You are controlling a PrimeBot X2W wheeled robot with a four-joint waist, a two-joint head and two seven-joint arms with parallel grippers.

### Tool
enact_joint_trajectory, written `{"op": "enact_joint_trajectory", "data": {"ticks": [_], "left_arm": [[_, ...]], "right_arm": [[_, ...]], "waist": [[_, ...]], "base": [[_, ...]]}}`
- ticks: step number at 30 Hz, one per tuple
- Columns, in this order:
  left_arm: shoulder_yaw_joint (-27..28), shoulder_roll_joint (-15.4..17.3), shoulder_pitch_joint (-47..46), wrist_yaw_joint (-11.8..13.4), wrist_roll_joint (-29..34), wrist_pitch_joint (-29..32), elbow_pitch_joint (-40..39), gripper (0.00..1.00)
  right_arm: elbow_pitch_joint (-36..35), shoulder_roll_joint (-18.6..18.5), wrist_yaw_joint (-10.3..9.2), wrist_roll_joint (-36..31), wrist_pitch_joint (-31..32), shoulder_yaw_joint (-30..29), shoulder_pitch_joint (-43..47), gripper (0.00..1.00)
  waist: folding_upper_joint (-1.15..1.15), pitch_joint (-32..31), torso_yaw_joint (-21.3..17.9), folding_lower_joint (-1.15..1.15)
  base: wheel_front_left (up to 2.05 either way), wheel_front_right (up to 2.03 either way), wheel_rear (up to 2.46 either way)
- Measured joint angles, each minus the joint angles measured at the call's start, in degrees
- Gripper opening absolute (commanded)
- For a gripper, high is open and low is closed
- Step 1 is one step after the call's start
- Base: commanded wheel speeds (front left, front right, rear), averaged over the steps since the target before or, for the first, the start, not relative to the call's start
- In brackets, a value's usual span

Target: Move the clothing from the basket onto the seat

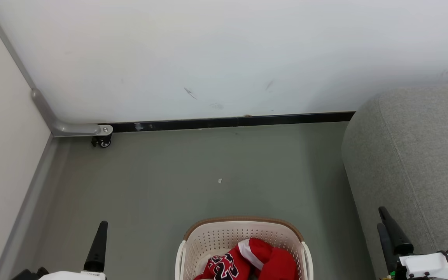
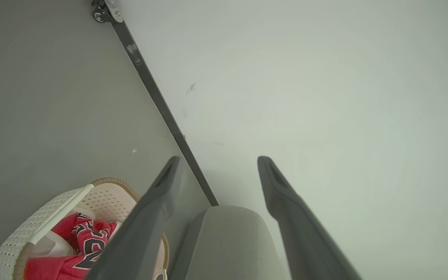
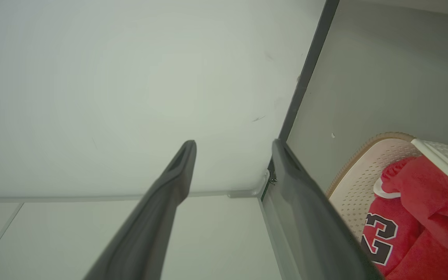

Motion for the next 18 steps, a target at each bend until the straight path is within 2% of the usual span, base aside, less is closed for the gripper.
{"op": "enact_joint_trajectory", "data": {"ticks": [10, 18], "left_arm": [[-0.4, 0.1, -1.1, 0.5, 9.6, -1.8, -2.8, 1.0], [-2.3, 0.3, -1.1, 1.6, 18.6, -3.4, -5.2, 1.0]], "right_arm": [[-1.9, 0.0, 0.0, -8.9, -1.7, -0.2, 0.0, 1.0], [-3.5, 0.1, 0.0, -17.5, -3.0, -0.1, 0.0, 1.0]], "waist": [[0.0, -0.4, 0.1, 0.43], [0.0, -0.6, 0.1, 0.53]], "base": [[0.0, 0.0, 0.0], [0.0, 0.0, 0.0]]}}
